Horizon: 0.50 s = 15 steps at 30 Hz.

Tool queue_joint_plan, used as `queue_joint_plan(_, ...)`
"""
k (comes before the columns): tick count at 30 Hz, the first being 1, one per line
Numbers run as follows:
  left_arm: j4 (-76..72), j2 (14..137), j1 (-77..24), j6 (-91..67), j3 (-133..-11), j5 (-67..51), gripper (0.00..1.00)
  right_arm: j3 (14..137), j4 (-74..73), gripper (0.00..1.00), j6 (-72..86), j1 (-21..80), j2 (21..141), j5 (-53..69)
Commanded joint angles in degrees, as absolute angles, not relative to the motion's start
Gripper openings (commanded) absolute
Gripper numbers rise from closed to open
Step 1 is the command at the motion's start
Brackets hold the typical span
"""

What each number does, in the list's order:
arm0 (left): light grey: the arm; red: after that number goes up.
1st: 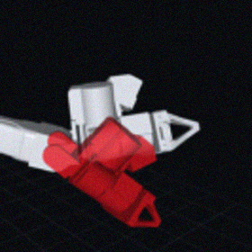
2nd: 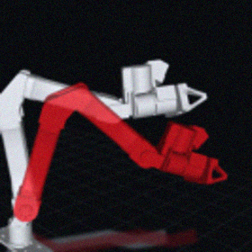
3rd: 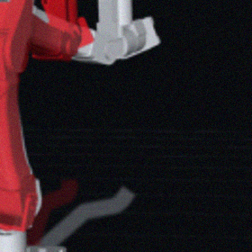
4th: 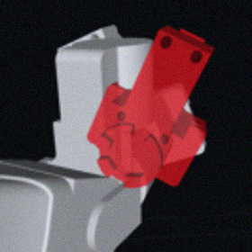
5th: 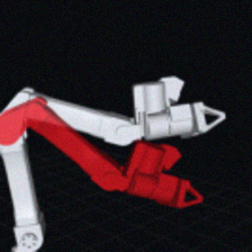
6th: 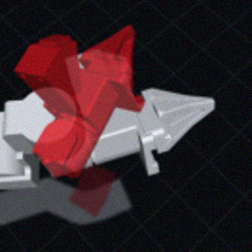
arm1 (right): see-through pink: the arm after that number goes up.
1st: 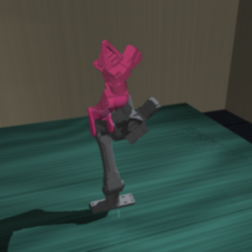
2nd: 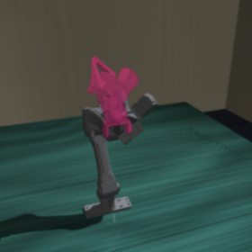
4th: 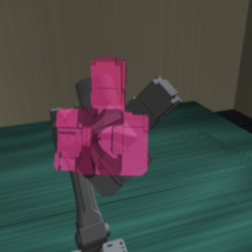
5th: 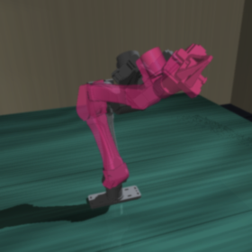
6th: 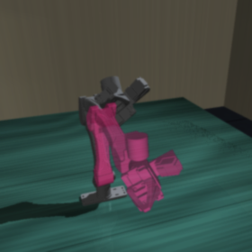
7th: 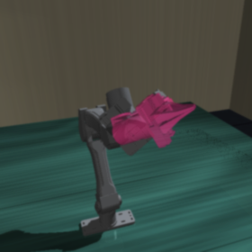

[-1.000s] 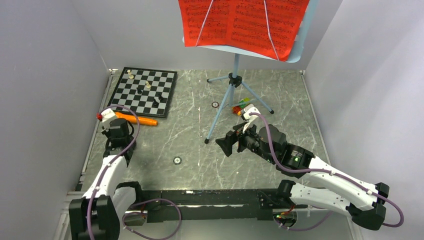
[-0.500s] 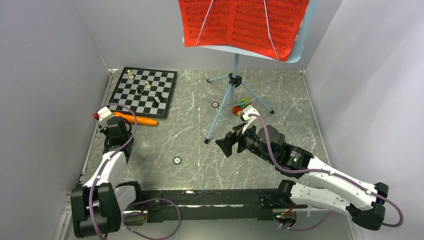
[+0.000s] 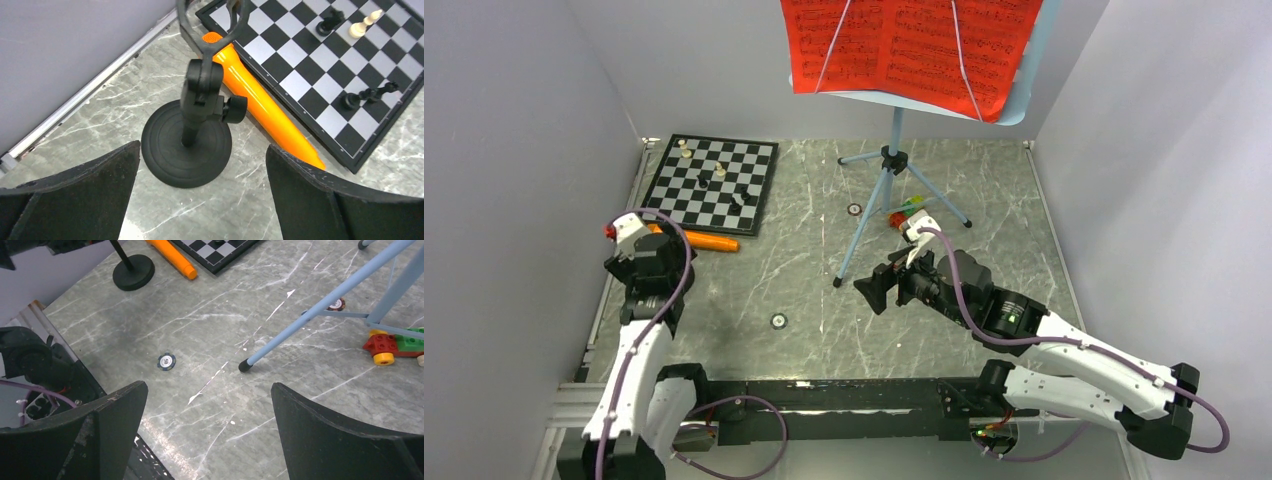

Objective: Pack up the instrument practice props

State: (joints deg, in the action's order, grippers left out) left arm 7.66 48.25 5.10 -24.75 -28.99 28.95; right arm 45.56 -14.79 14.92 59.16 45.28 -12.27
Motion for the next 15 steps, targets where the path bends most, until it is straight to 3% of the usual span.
queue_joint_plan(1,18.48,39.64,4.19,-26.57,-32.53,29.28,0.99,47.62,-12.48,1.0,14.06,58.97,46.48,-11.06)
queue_joint_plan(8,25.53,26.18,-3.9,-25.13,-36.41,34.13,0.99,47.76,-11.69,1.0,14.66,58.98,46.78,-9.78)
queue_joint_plan(15,24.89,28.54,-11.46,-24.04,-48.55,26.67,0.96,48.3,-11.33,1.0,15.85,58.97,48.78,-9.36)
